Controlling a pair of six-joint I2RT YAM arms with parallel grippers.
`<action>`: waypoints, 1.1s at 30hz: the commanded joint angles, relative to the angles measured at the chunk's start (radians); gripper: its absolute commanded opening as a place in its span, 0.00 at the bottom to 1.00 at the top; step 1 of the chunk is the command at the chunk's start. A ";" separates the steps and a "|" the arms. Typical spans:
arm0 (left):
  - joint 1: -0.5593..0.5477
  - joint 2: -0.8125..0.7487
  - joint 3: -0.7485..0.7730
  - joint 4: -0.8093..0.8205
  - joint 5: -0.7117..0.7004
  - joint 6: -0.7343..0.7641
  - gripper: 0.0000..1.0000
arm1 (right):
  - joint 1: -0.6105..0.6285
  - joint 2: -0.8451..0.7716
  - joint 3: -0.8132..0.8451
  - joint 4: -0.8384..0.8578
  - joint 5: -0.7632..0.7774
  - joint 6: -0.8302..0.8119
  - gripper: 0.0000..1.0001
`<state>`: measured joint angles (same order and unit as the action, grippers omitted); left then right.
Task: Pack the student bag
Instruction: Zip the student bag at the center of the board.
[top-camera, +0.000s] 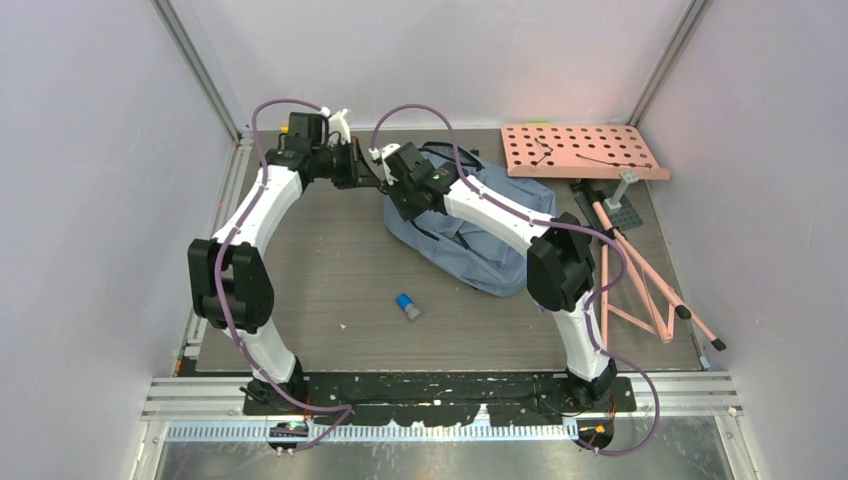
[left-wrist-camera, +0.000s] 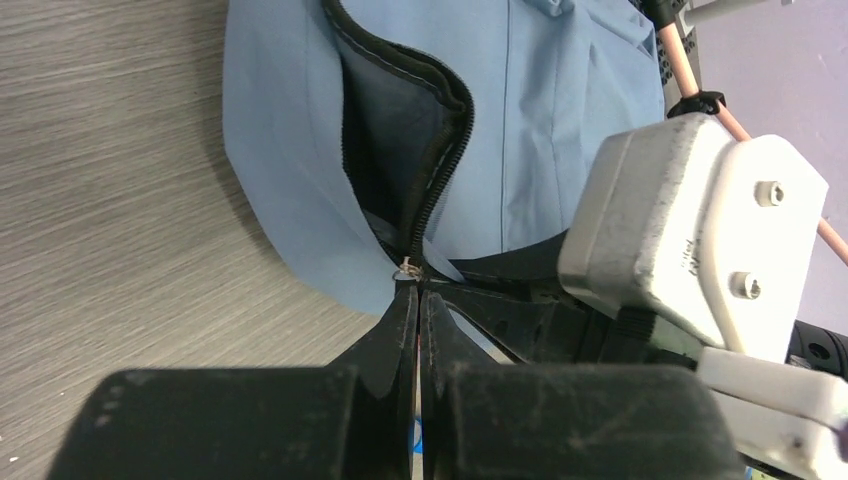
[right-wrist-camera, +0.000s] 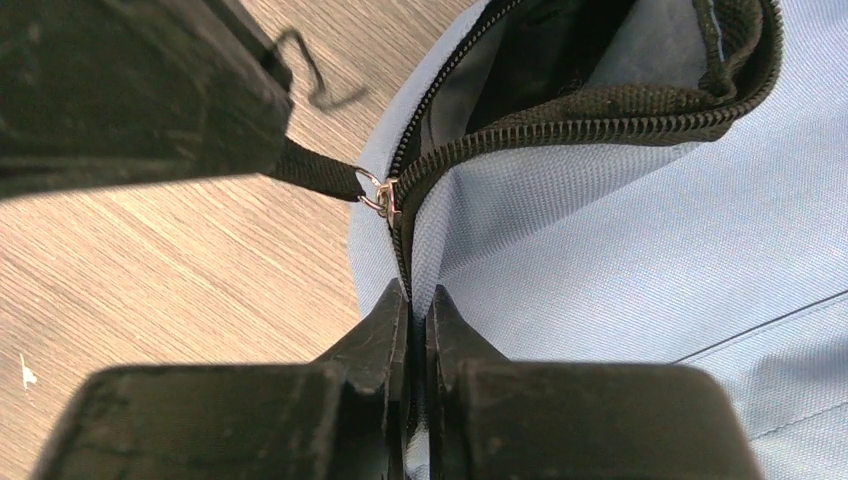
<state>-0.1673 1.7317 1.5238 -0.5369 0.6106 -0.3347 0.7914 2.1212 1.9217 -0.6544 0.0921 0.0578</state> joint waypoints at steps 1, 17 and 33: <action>0.032 0.000 0.058 0.023 0.001 -0.014 0.00 | 0.009 -0.077 0.032 0.039 -0.046 0.018 0.02; 0.079 0.154 0.279 0.077 -0.014 -0.043 0.00 | 0.038 -0.179 0.010 -0.098 -0.243 -0.090 0.01; 0.092 0.224 0.349 0.122 -0.177 -0.169 0.00 | 0.120 -0.195 0.043 -0.138 -0.226 -0.177 0.01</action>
<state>-0.1192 1.9762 1.8191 -0.5919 0.5842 -0.4557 0.8371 2.0335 1.9095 -0.7349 -0.0517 -0.0937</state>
